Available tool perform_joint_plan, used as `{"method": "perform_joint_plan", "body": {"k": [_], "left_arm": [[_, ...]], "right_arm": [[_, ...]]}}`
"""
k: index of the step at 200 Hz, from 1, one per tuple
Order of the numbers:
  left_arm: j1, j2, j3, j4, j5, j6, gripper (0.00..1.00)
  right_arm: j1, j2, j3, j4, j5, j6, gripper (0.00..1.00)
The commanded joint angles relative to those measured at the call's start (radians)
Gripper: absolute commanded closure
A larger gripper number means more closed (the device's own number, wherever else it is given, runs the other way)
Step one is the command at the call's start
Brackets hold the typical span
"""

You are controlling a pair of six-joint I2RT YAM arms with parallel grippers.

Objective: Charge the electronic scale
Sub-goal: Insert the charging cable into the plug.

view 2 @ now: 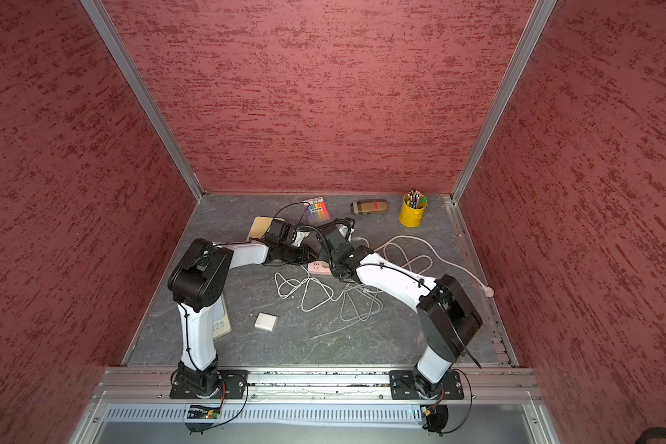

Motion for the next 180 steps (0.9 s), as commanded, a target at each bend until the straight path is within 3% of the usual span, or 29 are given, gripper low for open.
{"method": "perform_joint_plan", "body": {"k": [1,57,180], "left_arm": [[-0.022,-0.012,-0.032,-0.036,0.045,-0.004,0.68],[-0.013,-0.040,-0.073,0.043,0.077,-0.031,0.67],[0.003,-0.004,-0.090,0.093,0.093,-0.061,0.67]], "right_arm": [[0.038,0.042,0.031,-0.007,0.182,-0.038,1.00],[0.050,0.072,0.015,0.124,0.176,-0.108,1.00],[0.048,0.138,-0.006,0.138,0.232,-0.205,1.00]]}}
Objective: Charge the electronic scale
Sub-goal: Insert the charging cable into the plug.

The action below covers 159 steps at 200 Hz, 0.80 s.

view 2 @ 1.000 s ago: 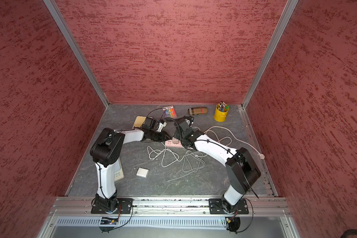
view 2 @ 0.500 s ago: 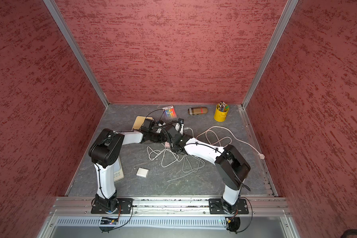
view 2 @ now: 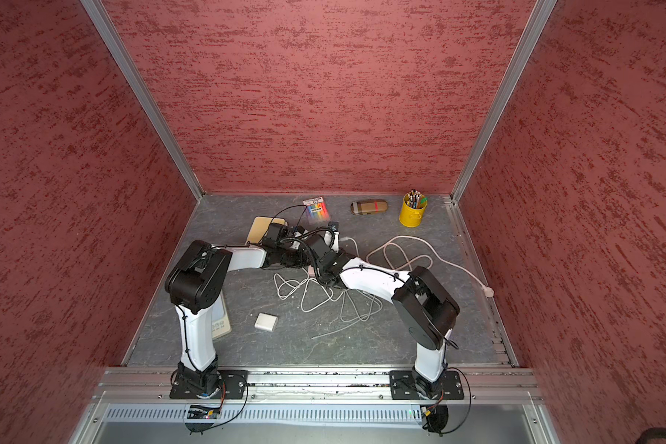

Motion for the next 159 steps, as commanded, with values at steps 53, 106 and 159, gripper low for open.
{"method": "perform_joint_plan", "body": {"k": [53,106,159], "left_arm": [[0.001,0.031,-0.012,0.003,0.040,-0.015,0.68],[-0.001,0.044,-0.014,0.007,0.038,-0.019,0.68],[-0.002,0.044,-0.015,0.005,0.034,-0.025,0.68]], "right_arm": [[-0.002,-0.009,-0.059,0.035,0.073,-0.036,1.00],[-0.002,0.015,-0.064,0.052,0.088,-0.051,1.00],[0.003,0.015,-0.086,0.057,0.088,-0.068,1.00]]}}
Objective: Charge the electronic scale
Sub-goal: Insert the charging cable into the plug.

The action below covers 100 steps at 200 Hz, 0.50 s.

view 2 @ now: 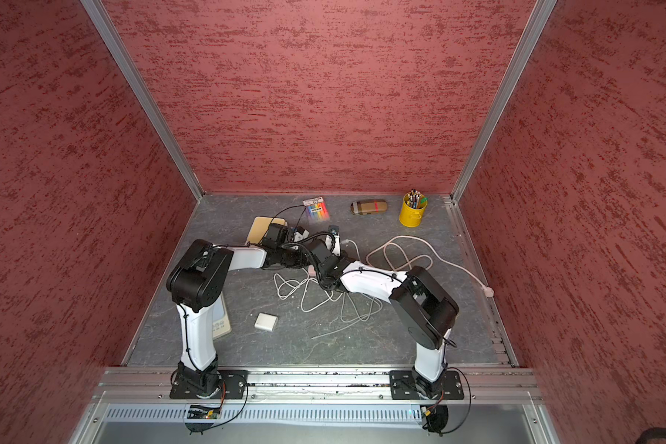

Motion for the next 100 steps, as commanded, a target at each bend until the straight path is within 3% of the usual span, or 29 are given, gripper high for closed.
{"method": "perform_joint_plan", "body": {"k": [1,100], "left_arm": [[-0.006,0.028,-0.014,-0.016,0.019,-0.010,0.68],[-0.010,0.029,-0.022,-0.024,0.008,-0.013,0.69]], "right_arm": [[0.003,0.010,-0.027,0.008,0.040,-0.010,1.00],[0.023,0.028,-0.116,0.039,-0.009,-0.095,1.00]]}}
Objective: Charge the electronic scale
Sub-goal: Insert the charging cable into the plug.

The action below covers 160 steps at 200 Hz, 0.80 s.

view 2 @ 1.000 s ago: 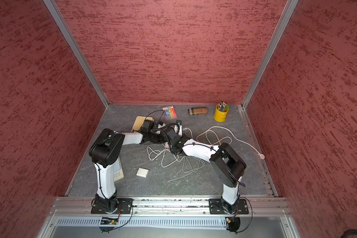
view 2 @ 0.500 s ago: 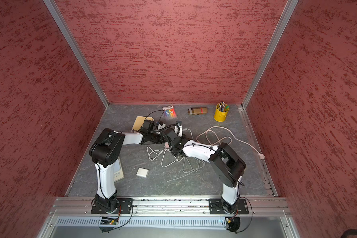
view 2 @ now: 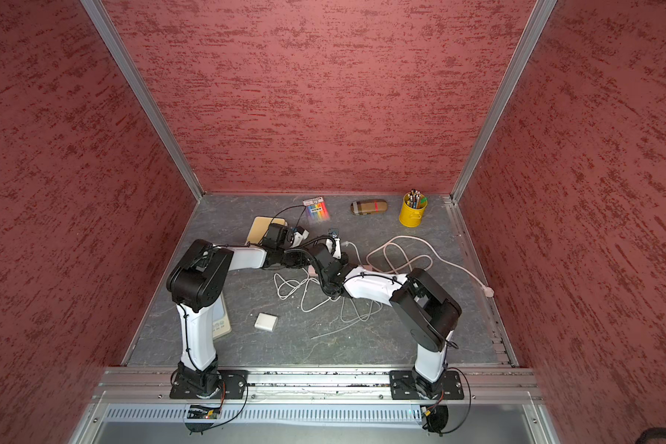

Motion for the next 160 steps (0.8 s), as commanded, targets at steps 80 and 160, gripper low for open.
{"method": "perform_joint_plan", "body": {"k": [80,160], "left_arm": [[-0.012,0.033,-0.027,-0.026,0.008,0.003,0.71],[-0.018,0.038,-0.032,-0.020,0.001,0.001,0.74]], "right_arm": [[0.021,0.093,-0.046,-0.175,-0.120,-0.019,1.00],[0.062,0.193,0.042,-0.347,-0.135,-0.015,1.00]]}}
